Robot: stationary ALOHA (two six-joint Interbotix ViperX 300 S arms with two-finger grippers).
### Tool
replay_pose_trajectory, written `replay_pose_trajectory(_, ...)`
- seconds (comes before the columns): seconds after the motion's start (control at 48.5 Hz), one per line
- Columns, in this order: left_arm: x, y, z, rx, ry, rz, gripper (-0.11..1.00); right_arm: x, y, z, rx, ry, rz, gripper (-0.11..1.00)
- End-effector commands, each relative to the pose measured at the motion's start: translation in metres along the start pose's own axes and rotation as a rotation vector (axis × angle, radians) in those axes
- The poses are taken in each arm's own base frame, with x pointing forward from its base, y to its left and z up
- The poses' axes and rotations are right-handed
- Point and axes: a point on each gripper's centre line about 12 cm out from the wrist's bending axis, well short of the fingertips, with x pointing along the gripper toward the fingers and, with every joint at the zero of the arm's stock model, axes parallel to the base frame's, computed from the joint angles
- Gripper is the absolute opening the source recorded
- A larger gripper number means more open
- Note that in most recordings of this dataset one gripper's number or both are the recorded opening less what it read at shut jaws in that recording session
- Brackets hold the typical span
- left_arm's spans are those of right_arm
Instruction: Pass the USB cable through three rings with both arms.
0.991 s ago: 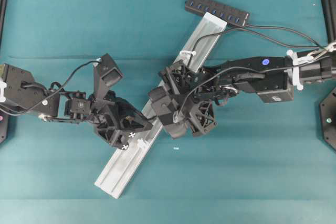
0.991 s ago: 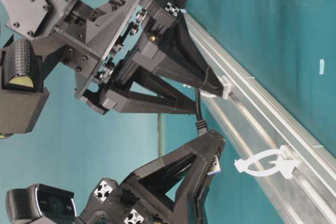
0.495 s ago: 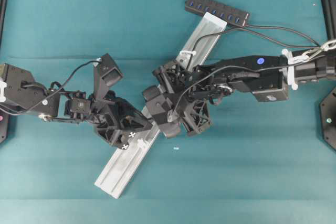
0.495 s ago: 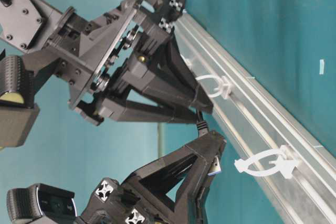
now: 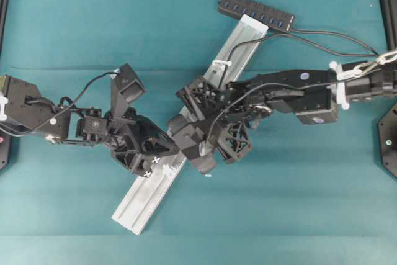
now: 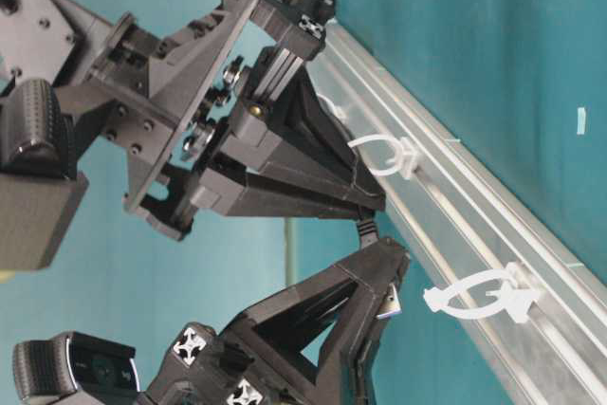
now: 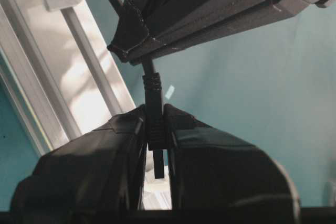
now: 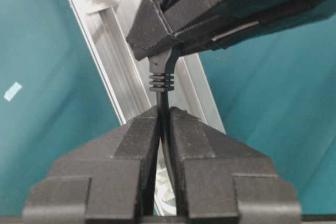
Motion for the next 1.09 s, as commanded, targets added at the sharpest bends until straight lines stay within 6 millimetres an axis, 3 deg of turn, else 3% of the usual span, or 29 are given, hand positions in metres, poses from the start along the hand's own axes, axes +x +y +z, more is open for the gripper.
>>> replay_pose_trajectory(0.0, -0.002, -0.008, 0.011, 0.001, -0.033, -0.027, 0.11, 0.0, -0.002, 0.008, -0.015, -0.009, 0.003, 0.1)
replay_pose_trajectory(0.557, -0.004, -0.006, 0.019, -0.043, -0.056, -0.026, 0.12, 0.003, -0.006, 0.005, -0.074, 0.032, 0.006, 0.1)
replay_pose_trajectory(0.619, -0.004, -0.005, 0.018, -0.047, -0.051, -0.021, 0.24, 0.003, -0.006, 0.005, -0.074, 0.033, 0.005, 0.1)
replay_pose_trajectory(0.784, -0.008, -0.007, 0.018, -0.047, -0.053, -0.027, 0.73, 0.003, -0.006, 0.005, -0.087, 0.033, 0.005, 0.1)
replay_pose_trajectory(0.867, -0.013, -0.009, 0.02, -0.043, -0.061, -0.036, 0.92, 0.003, -0.005, 0.005, -0.093, 0.034, 0.007, 0.1)
replay_pose_trajectory(0.929, -0.019, -0.011, 0.02, -0.043, -0.066, -0.043, 0.98, 0.003, -0.005, 0.006, -0.097, 0.033, 0.006, 0.1)
replay_pose_trajectory(1.073, -0.041, -0.018, 0.02, -0.036, -0.077, -0.073, 0.96, 0.003, -0.005, 0.005, -0.128, 0.046, -0.002, 0.1)
